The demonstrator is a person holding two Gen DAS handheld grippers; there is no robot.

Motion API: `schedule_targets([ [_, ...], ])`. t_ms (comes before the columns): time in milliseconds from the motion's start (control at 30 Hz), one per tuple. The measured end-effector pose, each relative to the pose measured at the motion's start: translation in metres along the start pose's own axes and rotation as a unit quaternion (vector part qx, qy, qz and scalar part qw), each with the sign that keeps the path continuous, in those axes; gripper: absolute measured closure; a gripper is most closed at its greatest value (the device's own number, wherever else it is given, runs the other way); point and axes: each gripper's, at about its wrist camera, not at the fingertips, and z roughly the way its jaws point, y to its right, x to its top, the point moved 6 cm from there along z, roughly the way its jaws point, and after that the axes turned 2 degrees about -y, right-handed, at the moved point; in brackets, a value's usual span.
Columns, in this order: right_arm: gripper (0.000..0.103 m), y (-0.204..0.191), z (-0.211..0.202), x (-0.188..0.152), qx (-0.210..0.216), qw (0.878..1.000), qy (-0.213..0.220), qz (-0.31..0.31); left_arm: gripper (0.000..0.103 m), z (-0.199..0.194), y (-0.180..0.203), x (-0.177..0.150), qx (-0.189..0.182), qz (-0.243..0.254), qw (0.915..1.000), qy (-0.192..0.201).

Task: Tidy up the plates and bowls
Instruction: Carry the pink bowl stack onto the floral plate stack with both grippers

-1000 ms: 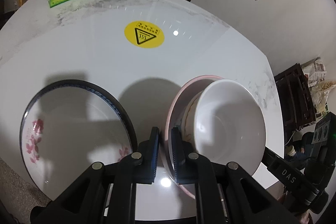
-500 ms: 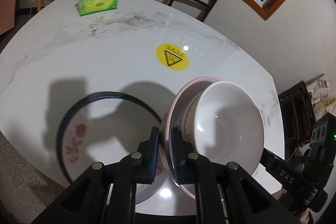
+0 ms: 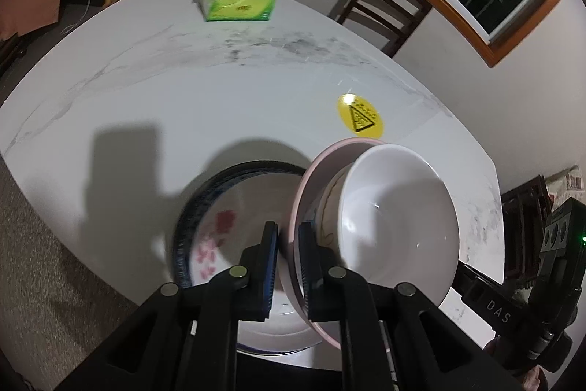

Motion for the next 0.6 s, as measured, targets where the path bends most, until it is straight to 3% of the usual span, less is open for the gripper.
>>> schedule_targets([
  [600,0.091,-0.025,0.03,-0.011,-0.005,1.0,-0.025,-0.018,0.093,0.006,-0.04,-0.006,0.004,-0.03,0.9995,-0.008],
])
